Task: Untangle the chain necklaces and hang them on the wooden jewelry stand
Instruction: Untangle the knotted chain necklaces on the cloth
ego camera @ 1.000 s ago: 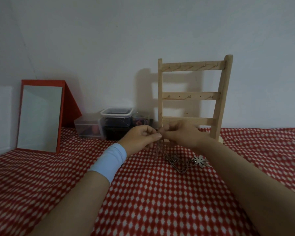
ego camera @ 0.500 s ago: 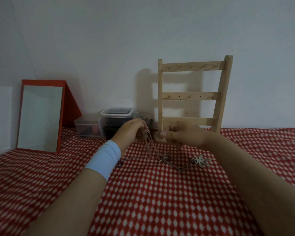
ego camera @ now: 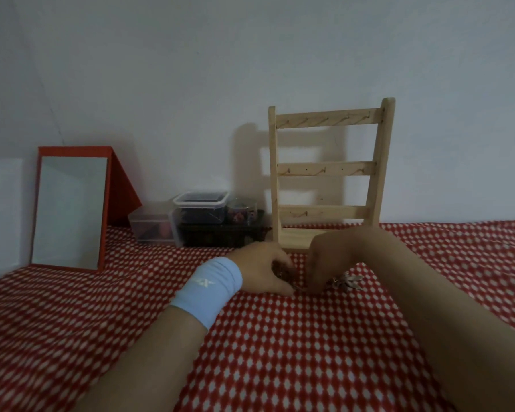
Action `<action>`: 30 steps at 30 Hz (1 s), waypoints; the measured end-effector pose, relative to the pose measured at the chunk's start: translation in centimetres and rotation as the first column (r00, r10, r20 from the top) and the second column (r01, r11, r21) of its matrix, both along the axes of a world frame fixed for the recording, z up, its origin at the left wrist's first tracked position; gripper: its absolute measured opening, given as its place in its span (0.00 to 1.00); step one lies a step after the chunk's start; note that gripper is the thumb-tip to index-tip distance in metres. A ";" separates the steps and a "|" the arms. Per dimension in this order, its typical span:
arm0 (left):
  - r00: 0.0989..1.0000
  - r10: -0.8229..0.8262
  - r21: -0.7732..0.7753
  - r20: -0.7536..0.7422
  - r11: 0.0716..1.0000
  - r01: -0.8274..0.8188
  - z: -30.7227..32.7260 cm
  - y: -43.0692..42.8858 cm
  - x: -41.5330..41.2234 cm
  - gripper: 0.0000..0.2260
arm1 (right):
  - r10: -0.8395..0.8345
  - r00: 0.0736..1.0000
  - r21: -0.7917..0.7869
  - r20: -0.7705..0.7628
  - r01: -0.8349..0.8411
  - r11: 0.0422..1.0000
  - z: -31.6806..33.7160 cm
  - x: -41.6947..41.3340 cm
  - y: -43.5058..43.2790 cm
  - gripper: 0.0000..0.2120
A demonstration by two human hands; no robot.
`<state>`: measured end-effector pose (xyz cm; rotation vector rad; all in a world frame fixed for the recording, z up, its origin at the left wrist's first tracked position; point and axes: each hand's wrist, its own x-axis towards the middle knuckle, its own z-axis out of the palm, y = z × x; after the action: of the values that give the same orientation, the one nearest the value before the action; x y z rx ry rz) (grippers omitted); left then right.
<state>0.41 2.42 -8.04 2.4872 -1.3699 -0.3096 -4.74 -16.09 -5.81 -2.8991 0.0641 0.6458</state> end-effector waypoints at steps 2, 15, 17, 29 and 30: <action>0.999 0.023 -0.022 0.027 1.000 -0.022 -0.8 -0.2 0.1 0.14 | -0.021 0.999 0.134 0.051 0.014 0.991 0.1 -0.4 -0.3 0.08; 0.655 -0.064 -0.364 -0.753 0.870 -0.333 0.0 1.1 2.2 0.14 | -0.191 0.971 0.575 0.141 0.076 0.814 1.0 -1.2 -2.9 0.10; 0.614 -0.025 -0.262 -0.789 0.918 -0.298 0.3 0.7 2.1 0.14 | -0.169 0.969 0.331 0.182 0.101 0.938 1.4 -1.6 -3.1 0.08; 0.336 -0.169 -0.306 -0.927 0.857 -0.414 -0.5 0.2 2.5 0.10 | -0.114 0.967 0.523 0.226 -0.022 0.852 0.5 -0.4 0.8 0.20; 0.341 -0.169 -0.310 -0.925 0.854 -0.417 -0.6 0.4 2.7 0.10 | -0.116 0.982 0.600 0.150 0.003 0.800 0.1 -0.3 0.9 0.22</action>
<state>3.07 2.85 -8.59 1.4083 -0.5701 -1.0140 -5.01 -15.20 -5.75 -2.3080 -0.0635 0.3077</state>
